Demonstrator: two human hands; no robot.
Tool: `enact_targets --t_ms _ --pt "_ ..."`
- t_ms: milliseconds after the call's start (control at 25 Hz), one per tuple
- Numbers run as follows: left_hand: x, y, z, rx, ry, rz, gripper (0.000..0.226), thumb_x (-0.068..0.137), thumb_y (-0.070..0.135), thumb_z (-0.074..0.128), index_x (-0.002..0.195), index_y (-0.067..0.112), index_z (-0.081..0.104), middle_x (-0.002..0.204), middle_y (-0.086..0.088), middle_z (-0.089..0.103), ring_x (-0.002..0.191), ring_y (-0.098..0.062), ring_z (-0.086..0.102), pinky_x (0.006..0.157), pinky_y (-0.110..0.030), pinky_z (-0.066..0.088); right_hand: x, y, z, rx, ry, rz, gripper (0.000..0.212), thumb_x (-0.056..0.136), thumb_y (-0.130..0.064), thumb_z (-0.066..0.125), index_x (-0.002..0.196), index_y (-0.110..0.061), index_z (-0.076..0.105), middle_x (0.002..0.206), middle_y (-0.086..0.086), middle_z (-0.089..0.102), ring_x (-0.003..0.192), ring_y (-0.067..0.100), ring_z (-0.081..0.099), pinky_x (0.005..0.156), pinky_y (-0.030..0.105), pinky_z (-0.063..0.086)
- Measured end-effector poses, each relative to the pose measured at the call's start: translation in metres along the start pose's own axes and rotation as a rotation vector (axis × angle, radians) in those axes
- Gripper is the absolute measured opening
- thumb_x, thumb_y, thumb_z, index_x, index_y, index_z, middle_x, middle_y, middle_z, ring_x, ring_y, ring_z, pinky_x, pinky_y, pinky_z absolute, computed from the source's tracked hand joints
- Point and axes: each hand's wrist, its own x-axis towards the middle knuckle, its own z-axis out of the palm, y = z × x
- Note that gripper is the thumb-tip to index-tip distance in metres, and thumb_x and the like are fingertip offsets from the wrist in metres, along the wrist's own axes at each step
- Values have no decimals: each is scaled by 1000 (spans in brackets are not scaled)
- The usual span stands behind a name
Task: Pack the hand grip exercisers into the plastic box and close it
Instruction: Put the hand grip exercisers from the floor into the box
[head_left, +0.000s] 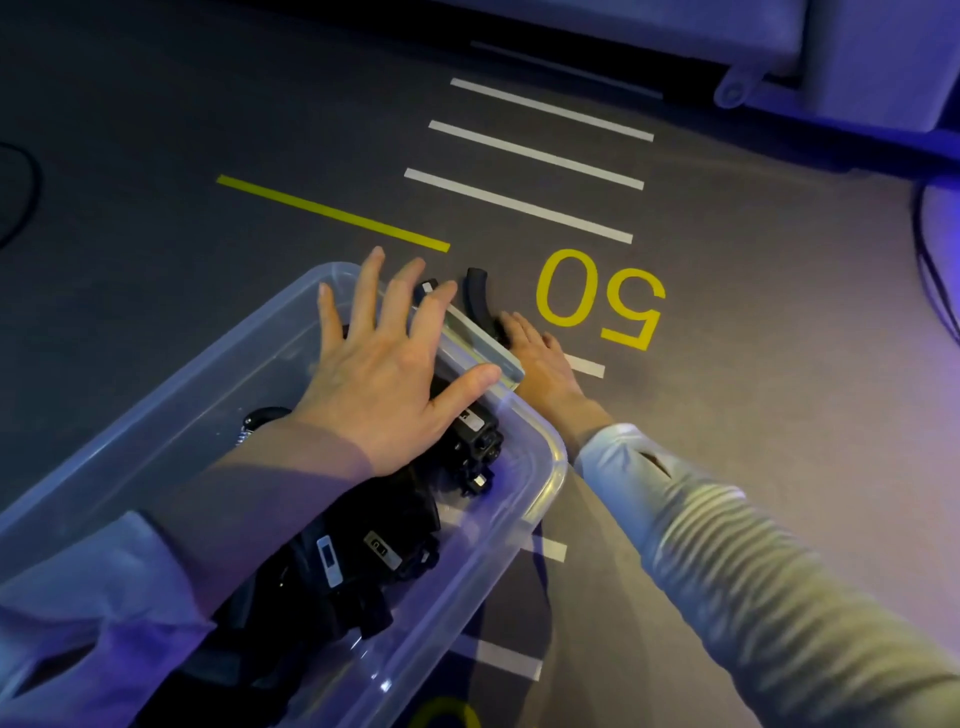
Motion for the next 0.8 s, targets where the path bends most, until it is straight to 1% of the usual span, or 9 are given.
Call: enact_targets --t_ms 120,200,320,400,480,520,600,720,800 --pt "0 -1 -1 -9 -26 -1 89 71 76 0 145 27 9 155 -1 -1 140 -24 -19 109 -56 -6 3 -6 -1 -93 3 21 59 97 -33 40 147 -10 18 155 12 14 145 25 8 117 38 7" --pt "-1 -1 -3 -13 -45 -4 89 72 78 1 145 28 8 155 0 -4 140 -24 -20 109 -56 -7 -1 -8 -4 -44 19 28 56 97 -33 41 143 -7 24 149 14 24 142 27 14 117 38 4" --pt "-3 1 -7 -33 -79 -21 86 76 75 7 146 27 4 155 2 -11 139 -22 -24 109 -55 -8 -8 -5 -1 76 -17 106 56 96 -32 44 143 -7 26 142 18 25 141 33 12 117 46 -6" --pt "-6 2 -9 -42 -96 -20 85 75 72 7 147 28 -2 155 3 -16 138 -21 -26 109 -55 -10 -10 5 7 58 49 136 51 95 -33 44 141 -13 34 137 16 28 138 33 16 116 51 -5" --pt "-11 1 -11 -55 -118 0 85 74 71 8 146 29 -7 154 4 -21 138 -19 -28 109 -53 -11 -16 18 12 42 189 144 52 90 -33 37 139 -18 39 136 15 30 134 34 21 115 53 4" --pt "-16 0 -12 -67 -128 17 84 76 70 10 146 29 -9 153 4 -22 138 -19 -28 110 -52 -10 -22 23 10 49 280 131 57 83 -32 33 138 -19 41 135 16 32 131 35 24 113 52 11" --pt "-27 -2 -14 -114 -149 51 80 81 65 19 146 28 -10 153 5 -24 139 -17 -25 115 -48 -4 -37 28 -4 41 469 85 66 73 -24 30 137 -17 45 133 19 36 126 38 30 108 48 21" --pt "-47 -2 -21 -253 -169 41 80 85 59 31 146 25 -9 154 6 -20 143 -15 -7 116 -38 11 -70 21 -36 21 730 -62 62 74 -15 31 133 -12 50 133 21 39 121 39 37 105 52 27" --pt "-62 -1 -30 -337 -84 30 83 86 57 35 147 21 -10 156 4 -11 143 -13 2 115 -36 15 -96 4 -54 74 865 -198 60 75 -11 32 131 -8 52 132 20 40 119 35 39 105 48 30"
